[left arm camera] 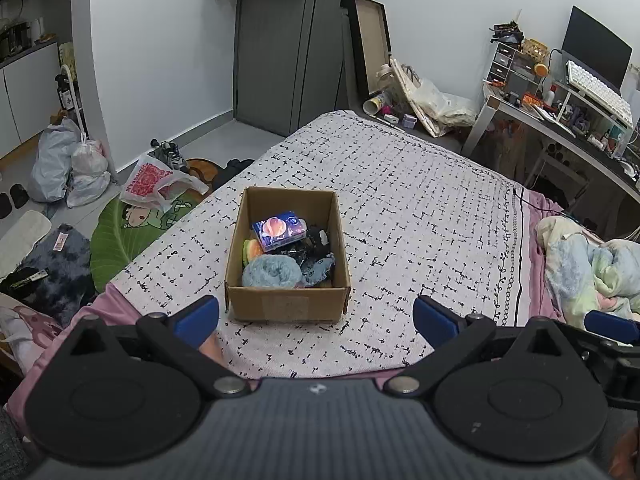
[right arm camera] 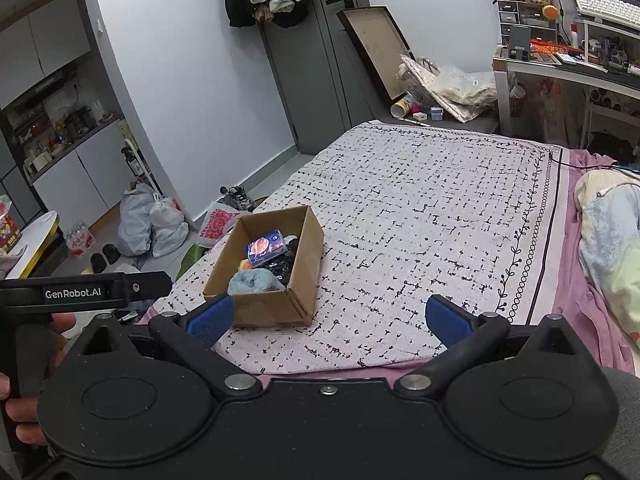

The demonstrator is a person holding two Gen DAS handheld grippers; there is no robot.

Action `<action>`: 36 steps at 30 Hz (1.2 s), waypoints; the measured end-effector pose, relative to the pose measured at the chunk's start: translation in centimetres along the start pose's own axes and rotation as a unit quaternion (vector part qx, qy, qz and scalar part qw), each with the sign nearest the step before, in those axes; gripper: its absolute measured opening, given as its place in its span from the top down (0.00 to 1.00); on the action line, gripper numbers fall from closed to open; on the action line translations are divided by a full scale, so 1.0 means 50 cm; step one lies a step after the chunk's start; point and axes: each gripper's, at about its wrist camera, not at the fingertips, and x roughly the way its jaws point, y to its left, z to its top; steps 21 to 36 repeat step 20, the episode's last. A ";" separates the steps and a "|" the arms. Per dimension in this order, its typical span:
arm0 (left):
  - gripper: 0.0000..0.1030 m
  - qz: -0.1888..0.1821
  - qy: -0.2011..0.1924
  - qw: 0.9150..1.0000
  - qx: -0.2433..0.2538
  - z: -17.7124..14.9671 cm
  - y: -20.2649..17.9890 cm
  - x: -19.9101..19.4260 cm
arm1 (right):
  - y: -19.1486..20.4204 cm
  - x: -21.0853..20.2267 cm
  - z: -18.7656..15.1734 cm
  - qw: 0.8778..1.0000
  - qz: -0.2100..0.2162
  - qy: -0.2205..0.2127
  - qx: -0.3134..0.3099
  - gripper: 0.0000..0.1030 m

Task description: Organize soft objects

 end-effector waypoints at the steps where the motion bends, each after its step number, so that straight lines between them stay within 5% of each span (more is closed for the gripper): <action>1: 0.01 -0.001 0.000 1.000 0.000 0.000 0.000 0.000 | 0.000 0.001 0.000 1.000 0.000 0.000 0.000 0.00; 36: 0.01 0.004 -0.007 1.000 -0.004 0.005 -0.001 -0.002 | 0.000 0.010 -0.007 1.000 -0.006 0.007 0.000 0.00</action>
